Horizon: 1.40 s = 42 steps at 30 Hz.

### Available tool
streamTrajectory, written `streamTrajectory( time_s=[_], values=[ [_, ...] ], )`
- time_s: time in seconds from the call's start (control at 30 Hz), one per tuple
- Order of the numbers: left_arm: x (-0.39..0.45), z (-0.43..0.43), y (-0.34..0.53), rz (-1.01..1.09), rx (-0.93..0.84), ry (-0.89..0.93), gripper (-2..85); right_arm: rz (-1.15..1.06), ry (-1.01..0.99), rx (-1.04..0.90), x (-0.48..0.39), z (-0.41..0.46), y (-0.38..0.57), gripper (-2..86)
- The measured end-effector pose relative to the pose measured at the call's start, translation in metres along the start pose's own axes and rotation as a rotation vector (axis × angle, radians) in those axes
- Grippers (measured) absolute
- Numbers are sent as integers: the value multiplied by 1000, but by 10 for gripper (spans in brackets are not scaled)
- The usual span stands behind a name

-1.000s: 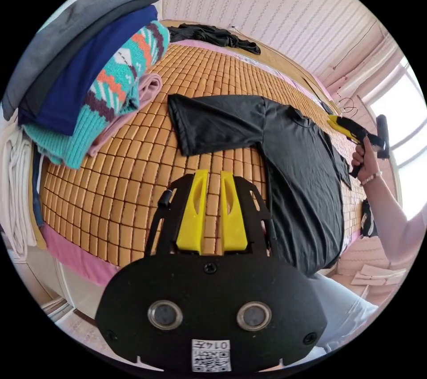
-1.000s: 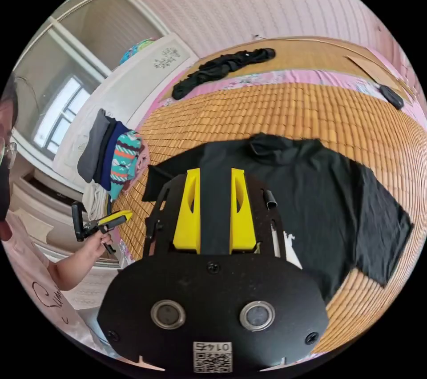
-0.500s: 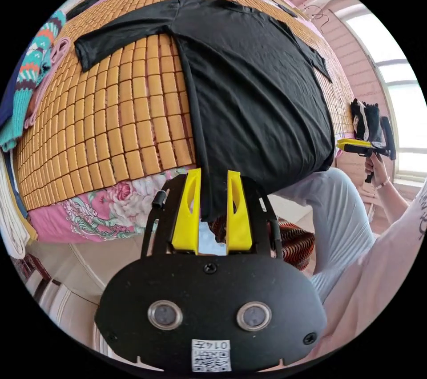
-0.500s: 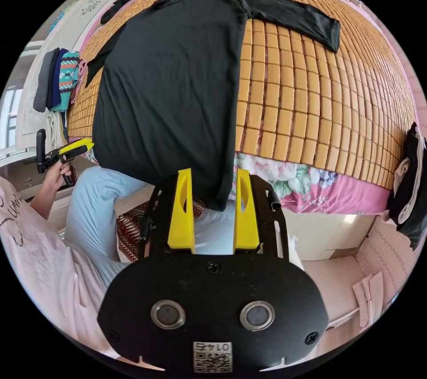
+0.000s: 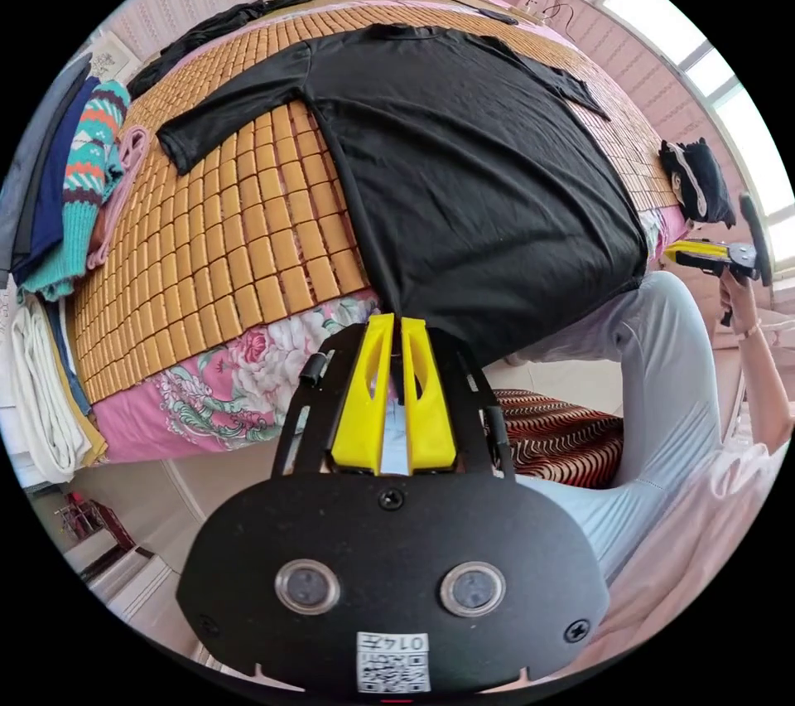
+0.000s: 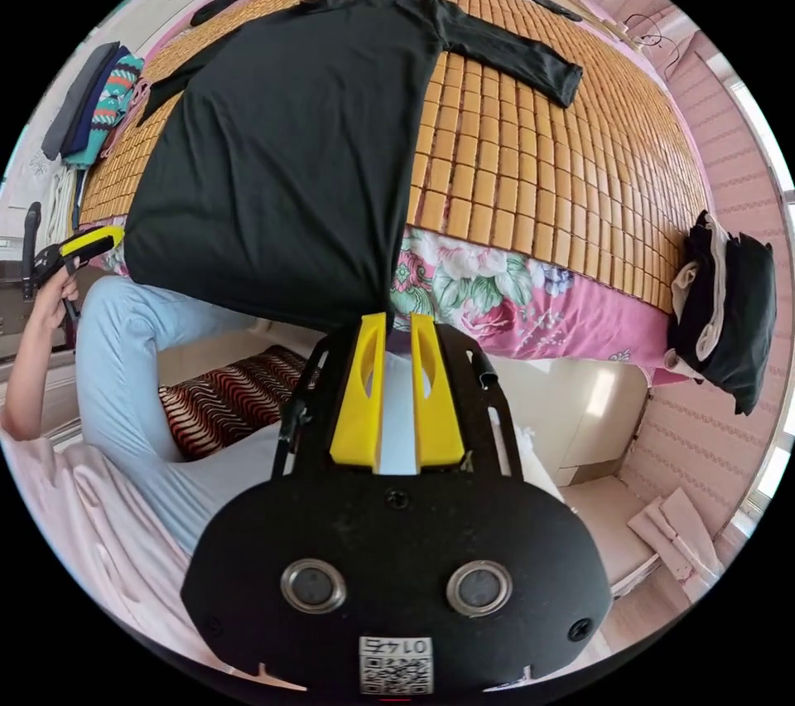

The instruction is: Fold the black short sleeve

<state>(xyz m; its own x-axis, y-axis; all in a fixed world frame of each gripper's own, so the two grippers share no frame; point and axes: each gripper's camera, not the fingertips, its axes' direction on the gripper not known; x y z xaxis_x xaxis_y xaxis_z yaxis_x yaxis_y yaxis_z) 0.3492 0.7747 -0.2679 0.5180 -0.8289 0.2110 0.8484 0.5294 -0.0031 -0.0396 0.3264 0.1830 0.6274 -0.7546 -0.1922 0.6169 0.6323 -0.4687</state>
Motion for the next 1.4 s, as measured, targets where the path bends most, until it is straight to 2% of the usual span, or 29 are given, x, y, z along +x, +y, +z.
streamTrajectory(
  time_s=[0.2, 0.4, 0.53, 0.83, 0.97, 1.13, 1.33, 1.4],
  values=[
    [46, -60, 26, 73, 212, 56, 20, -69, 159, 224, -49, -109, 23, 83],
    [105, -102, 9, 253, 378, -10, 37, -78, 80, 288, -44, -141, 14, 105],
    [140, -105, -20, 326, 396, -49, 44, -64, 40, 325, -24, -151, 2, 112],
    [213, -88, -130, 433, 383, -26, 62, 9, 28, 381, 51, -152, -44, 112],
    [251, -75, -197, 524, 392, -42, 64, 26, 3, 398, 84, -151, -73, 115],
    [305, -53, -290, 601, 409, 26, 64, 81, -10, 448, 150, -154, -116, 119],
    [387, 5, -398, 723, 336, 55, 64, 204, -86, 415, 232, -136, -151, 157],
    [419, 28, -428, 780, 334, 34, 63, 221, -113, 444, 246, -136, -157, 144]
  ],
)
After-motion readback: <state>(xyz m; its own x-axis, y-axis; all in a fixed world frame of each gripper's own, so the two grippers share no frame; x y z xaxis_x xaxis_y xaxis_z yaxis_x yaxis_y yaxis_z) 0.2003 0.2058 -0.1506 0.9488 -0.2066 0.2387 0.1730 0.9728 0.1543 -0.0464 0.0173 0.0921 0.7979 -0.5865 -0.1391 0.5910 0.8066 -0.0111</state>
